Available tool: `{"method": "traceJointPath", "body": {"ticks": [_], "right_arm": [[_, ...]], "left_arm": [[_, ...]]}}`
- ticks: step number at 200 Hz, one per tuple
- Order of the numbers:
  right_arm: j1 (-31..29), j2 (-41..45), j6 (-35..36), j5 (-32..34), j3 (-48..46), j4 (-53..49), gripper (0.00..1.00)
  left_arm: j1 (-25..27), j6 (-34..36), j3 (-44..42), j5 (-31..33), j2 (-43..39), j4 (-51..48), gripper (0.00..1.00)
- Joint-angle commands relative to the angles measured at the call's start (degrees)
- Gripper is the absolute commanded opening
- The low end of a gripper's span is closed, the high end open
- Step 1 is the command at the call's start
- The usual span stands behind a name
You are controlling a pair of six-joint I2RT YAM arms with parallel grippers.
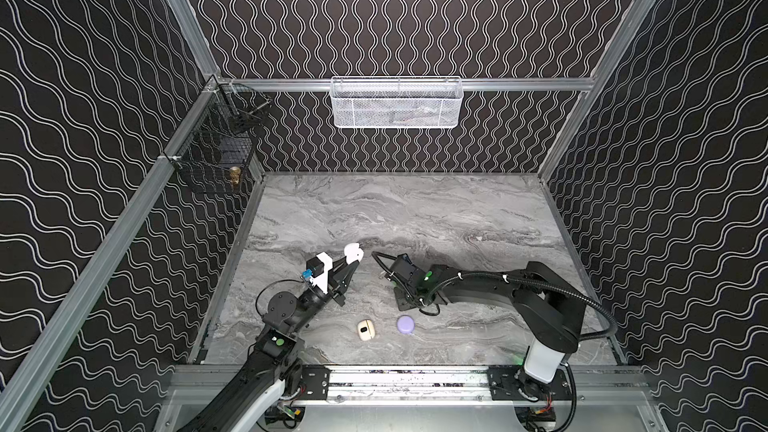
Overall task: Insert the wireless bluetooth earbuds into the charging case
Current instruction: 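Close the right gripper on the second white earbud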
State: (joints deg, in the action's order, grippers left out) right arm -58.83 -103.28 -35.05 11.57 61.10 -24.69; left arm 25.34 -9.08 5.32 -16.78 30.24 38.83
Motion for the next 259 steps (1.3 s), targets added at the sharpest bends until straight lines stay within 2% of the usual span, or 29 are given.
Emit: {"method": "traceJointPath", "body": {"ticks": [1,69,189,259], "right_arm": [[-0.4,-0.42,-0.88,1.51,0.59,-1.96,0.34],[-1.01,-2.05,-1.5,3.0,1.14,-2.75,0.34],[-2.38,-3.21,-1.78,0.16,1.66,0.13,0.27],[-2.87,-3.56,-2.41,3.79,2.89,-3.12,0.29]], "left_arm": [[-0.03,0.03,0.26,-0.1,-0.27,1.76,0.0],[-0.03,0.25,0.65,-0.54,0.2,1.5,0.0],[-0.06,0.15,0.35,0.07,-0.54,1.13,0.0],[-0.1,0.2,0.81,-0.65,-0.09,1.29,0.0]]}}
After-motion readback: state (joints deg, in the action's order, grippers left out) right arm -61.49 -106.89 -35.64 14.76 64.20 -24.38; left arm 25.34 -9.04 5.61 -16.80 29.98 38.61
